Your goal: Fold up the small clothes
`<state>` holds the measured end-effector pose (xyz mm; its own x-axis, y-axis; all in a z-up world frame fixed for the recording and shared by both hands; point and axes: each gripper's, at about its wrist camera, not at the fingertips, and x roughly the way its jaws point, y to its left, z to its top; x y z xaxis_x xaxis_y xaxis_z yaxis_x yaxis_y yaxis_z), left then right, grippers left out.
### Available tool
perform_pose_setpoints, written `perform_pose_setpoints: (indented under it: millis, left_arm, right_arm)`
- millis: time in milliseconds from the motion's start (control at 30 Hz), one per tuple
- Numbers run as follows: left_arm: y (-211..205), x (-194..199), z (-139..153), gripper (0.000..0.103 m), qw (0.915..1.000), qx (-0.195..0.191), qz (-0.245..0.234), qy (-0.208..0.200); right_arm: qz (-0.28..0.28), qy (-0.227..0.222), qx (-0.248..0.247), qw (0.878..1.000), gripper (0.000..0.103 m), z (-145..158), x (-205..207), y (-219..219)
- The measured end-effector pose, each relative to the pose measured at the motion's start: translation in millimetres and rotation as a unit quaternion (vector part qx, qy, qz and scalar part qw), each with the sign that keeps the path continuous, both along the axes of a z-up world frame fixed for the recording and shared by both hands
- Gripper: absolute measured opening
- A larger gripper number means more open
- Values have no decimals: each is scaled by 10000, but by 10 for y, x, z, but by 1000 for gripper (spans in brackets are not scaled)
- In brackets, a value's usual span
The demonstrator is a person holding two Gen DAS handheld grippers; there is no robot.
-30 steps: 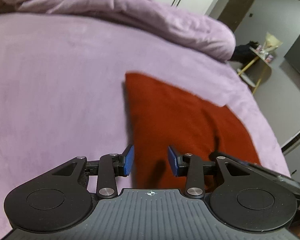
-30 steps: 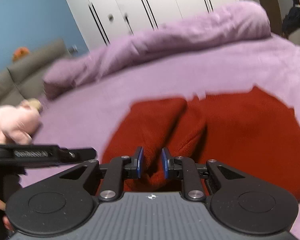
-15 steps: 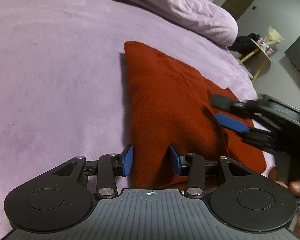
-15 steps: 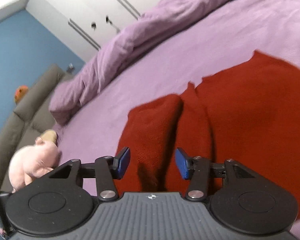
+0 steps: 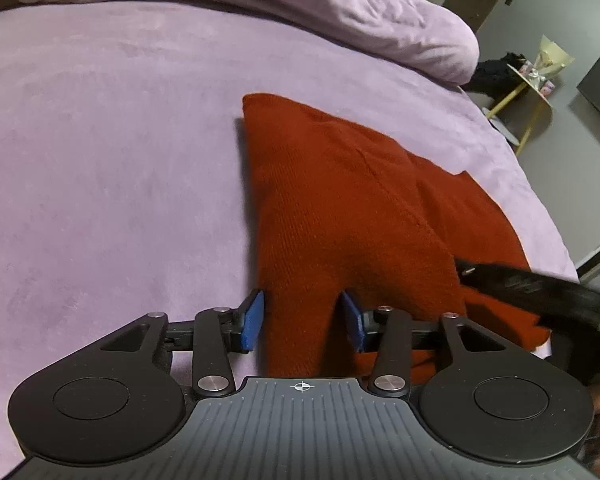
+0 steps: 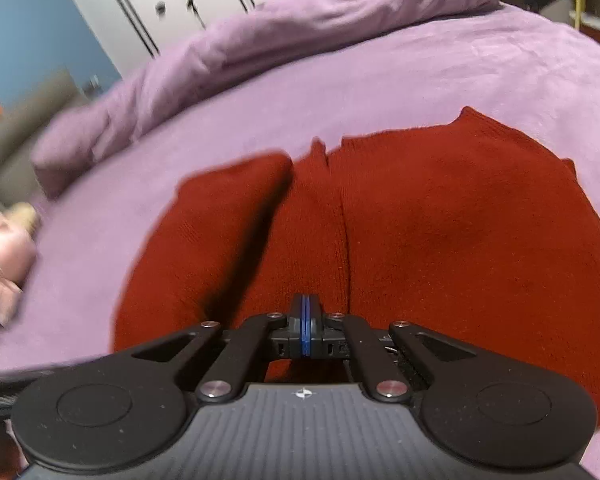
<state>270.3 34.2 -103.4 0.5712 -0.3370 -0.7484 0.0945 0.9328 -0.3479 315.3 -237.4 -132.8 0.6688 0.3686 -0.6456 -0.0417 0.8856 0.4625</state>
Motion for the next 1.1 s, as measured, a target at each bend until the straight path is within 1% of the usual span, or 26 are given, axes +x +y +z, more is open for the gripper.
perform_pose_setpoints:
  millis: [67,133,200,233,333,400,433,533,633,667,733,767,800,833,933,967,1000,1033,1100]
  left_arm:
    - [12,1,-17,49,10000,-49,6,32]
    - [28,-3,-25,50,10000,-60,-1,44]
    - [30,-5,-19,50,9999,-82,4,57]
    - [34,-10,-24,50,9999,-97,9,63]
    - [37,0,-42,51,9999,-117,7,94]
    - [32,-6,-46,51,9999,-112,-10,111]
    - [29,-8,-43,51,9999,-97,-23,106]
    - [17,-12,-37,51,9999,-59,-42,94]
    - [22,-24,-39,51,9999,-74,-30,89]
    - [20,-33,-42,51,9999,-65,-52,77]
    - [8,-59,-44,51,9999,-21,-97,56]
    - [9,-78,-42,51,9999,-5,-120,46]
    - [11,-106,-37,51,9999,18,-134,31]
    - [18,-156,-30,51,9999,36,-149,-8]
    - [41,-303,-29,51,9996,136,-242,-97]
    - [44,-335,-32,51,9995,174,-248,-108]
    - [45,-364,-42,51,9994,200,-266,-112]
    - [44,-376,-56,52,9993,208,-287,-89]
    - [34,-388,-96,52,9994,186,-275,40]
  right_arm:
    - [-247,-43,322,9992,12,19,7,-202]
    - [-538,107,615,9966,43,-32,59,-386]
    - [-662,283,1021,9922,51,-107,140,-482]
    - [-685,381,1304,9884,53,-142,199,-511]
    - [-571,591,2011,9761,54,-281,296,-532]
    - [-462,641,2254,9711,54,-320,389,-475]
    - [-424,661,2255,9711,55,-311,455,-427]
    - [-219,636,1997,9776,61,-232,595,-239]
    - [45,567,1846,9812,60,-126,677,-58]
    - [109,530,1741,9832,58,-107,700,1]
    - [262,414,1380,9892,42,-55,723,118]
    - [286,350,1207,9917,36,-31,707,152]
    - [333,277,1036,9937,23,-15,702,203]
    - [384,205,944,9946,19,0,670,217]
    - [518,5,582,9970,19,74,617,305]
    - [555,-5,581,9968,19,90,618,318]
    - [555,59,641,9964,24,95,636,314]
    - [527,167,718,9959,30,93,675,320]
    - [527,257,706,9958,35,83,720,334]
